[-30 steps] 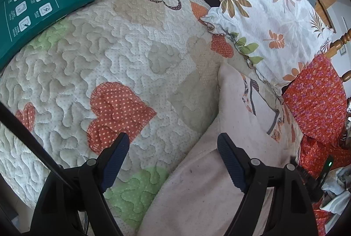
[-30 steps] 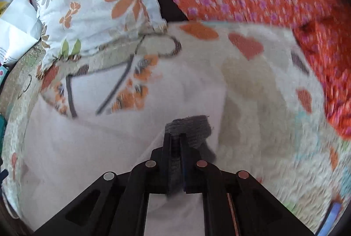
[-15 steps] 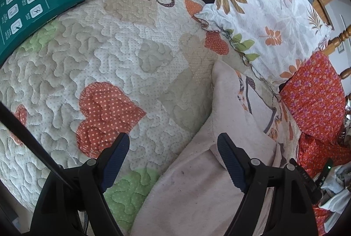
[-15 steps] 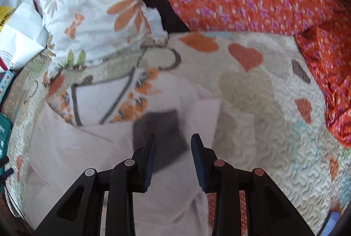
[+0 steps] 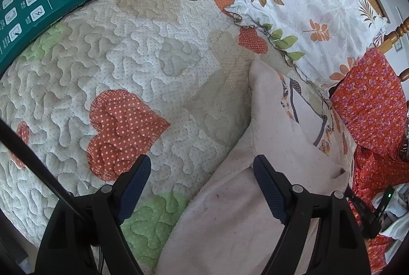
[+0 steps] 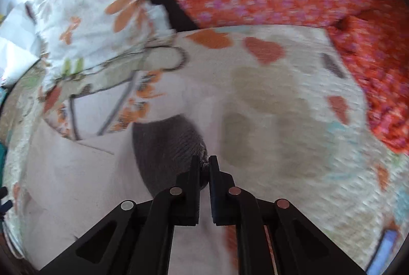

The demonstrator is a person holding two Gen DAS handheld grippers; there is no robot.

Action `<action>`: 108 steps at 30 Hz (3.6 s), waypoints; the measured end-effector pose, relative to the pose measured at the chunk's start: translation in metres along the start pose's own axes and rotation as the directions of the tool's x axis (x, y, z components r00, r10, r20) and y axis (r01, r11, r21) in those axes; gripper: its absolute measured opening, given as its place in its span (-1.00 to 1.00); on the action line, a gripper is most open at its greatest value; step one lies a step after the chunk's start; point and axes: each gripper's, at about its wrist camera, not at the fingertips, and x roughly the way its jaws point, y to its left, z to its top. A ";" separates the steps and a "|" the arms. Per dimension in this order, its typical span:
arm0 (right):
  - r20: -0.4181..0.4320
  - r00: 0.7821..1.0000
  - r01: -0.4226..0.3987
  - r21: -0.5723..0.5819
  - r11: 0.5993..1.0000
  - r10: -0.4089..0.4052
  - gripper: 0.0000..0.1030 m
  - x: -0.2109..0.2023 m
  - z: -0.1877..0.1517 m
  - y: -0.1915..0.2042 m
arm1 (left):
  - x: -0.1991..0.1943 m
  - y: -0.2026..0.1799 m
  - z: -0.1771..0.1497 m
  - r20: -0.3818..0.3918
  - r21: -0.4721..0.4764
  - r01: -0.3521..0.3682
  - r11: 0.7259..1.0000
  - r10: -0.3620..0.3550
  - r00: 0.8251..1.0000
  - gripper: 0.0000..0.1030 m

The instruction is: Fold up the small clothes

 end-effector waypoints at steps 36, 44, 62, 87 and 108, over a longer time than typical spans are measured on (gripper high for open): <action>0.057 0.979 0.176 0.224 0.959 -0.193 1.00 0.035 -0.081 -0.131 | -0.063 -0.006 -0.127 0.334 0.168 -0.249 0.954 0.183 0.925 0.58; 0.055 0.978 0.183 0.219 0.958 -0.200 1.00 0.035 -0.082 -0.130 | -0.062 -0.002 -0.139 0.338 0.147 -0.231 0.962 0.171 0.925 0.59; 0.055 0.979 0.180 0.219 0.959 -0.196 1.00 0.035 -0.081 -0.130 | -0.083 0.017 -0.153 0.377 0.061 -0.237 0.970 0.197 0.905 0.65; 0.055 0.978 0.184 0.217 0.959 -0.200 1.00 0.036 -0.082 -0.129 | -0.033 0.044 -0.142 0.164 0.066 -0.203 0.977 0.190 0.968 0.65; -0.050 0.942 -0.307 0.273 0.912 0.332 0.51 -0.033 -0.158 -0.076 | -0.032 0.042 -0.172 -0.007 0.089 0.101 0.991 -0.101 0.995 -0.37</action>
